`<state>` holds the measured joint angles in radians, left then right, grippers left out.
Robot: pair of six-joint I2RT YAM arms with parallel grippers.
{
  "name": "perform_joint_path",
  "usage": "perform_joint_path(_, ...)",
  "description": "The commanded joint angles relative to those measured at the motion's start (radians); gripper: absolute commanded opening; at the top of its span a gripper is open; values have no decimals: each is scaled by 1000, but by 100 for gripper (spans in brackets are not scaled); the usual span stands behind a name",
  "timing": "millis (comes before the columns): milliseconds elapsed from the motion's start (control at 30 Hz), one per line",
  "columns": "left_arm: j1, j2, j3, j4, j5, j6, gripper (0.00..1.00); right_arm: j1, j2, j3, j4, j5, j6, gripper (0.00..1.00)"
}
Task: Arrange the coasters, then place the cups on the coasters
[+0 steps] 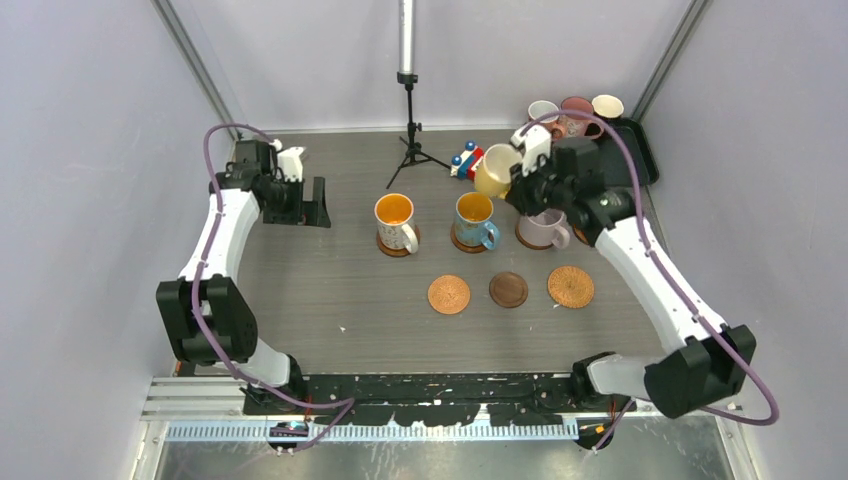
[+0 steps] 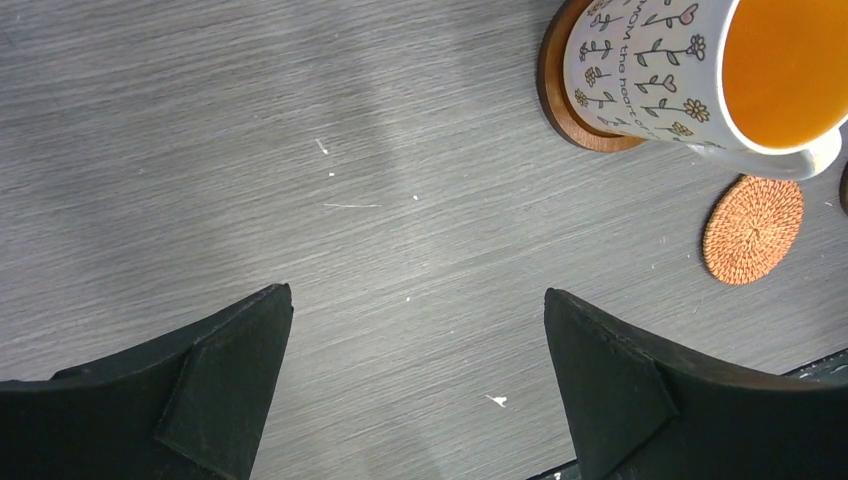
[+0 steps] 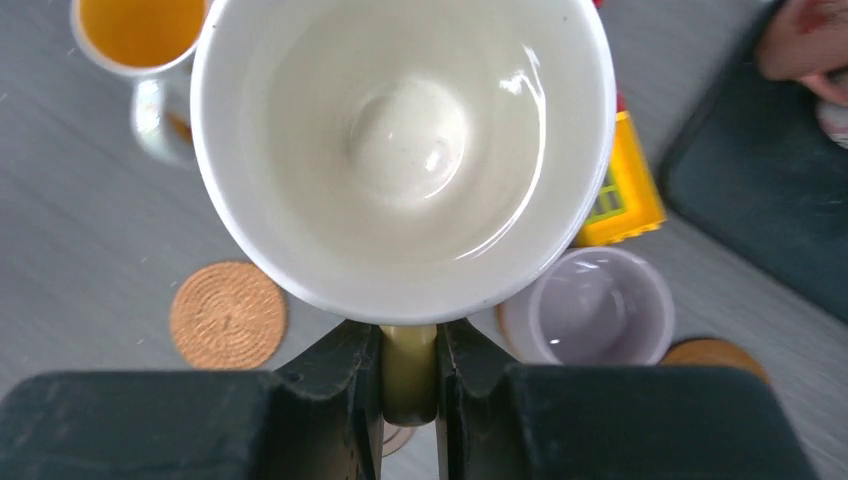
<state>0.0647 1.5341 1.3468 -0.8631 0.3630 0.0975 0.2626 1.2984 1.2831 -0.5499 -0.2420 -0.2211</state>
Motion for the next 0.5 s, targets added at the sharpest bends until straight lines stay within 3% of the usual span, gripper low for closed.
perform_joint_path(0, -1, -69, -33, 64, 27, -9, 100, 126, -129, -83, 113, 84, 119, 0)
perform_joint_path(133, -2, -85, -56, 71, 31, -17, 100, 255, -193, -201, 166, 88, 235, 0)
perform_joint_path(333, -1, -114, -85, 76, 22, -4, 100, 583, -194, -319, 198, 373, 295, 0)
perform_joint_path(467, -2, -126, -101, 81, 20, 1, 100, 691, -167, -367, 206, 472, 341, 0)
